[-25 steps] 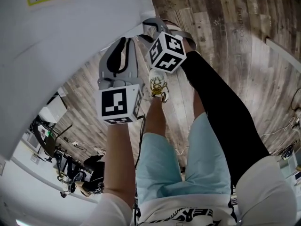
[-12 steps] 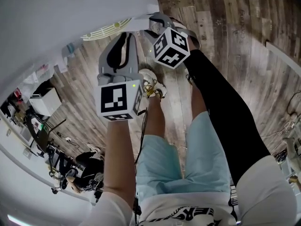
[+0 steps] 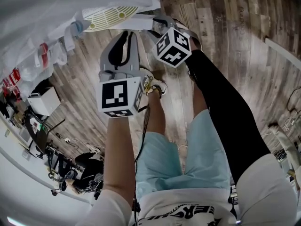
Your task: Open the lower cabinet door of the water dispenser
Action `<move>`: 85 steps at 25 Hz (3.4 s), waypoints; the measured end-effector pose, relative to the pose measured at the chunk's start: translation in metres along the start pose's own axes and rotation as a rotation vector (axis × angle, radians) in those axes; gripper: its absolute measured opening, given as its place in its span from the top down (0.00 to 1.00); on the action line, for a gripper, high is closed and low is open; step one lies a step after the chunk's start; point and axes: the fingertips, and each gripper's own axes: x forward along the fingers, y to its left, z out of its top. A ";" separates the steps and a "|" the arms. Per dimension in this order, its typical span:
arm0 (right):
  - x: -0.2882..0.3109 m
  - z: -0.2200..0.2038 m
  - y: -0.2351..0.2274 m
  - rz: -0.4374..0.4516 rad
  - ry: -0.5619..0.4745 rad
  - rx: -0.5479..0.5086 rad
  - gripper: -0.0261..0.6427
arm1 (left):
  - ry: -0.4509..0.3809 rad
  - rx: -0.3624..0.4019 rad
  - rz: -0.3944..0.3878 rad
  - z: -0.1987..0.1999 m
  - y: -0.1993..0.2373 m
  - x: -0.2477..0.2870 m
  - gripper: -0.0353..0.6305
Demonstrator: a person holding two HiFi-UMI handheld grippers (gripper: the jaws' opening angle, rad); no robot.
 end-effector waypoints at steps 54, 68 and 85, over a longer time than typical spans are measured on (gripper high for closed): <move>0.042 -0.001 0.202 0.123 0.173 -0.098 0.71 | -0.067 -0.141 0.133 -0.103 0.135 -0.149 0.85; 0.067 0.028 0.254 0.186 0.174 -0.112 0.71 | -0.121 -0.172 0.127 -0.117 0.164 -0.182 0.85; 0.105 0.072 0.299 0.253 0.187 -0.183 0.71 | -0.124 -0.225 0.172 -0.141 0.220 -0.206 0.85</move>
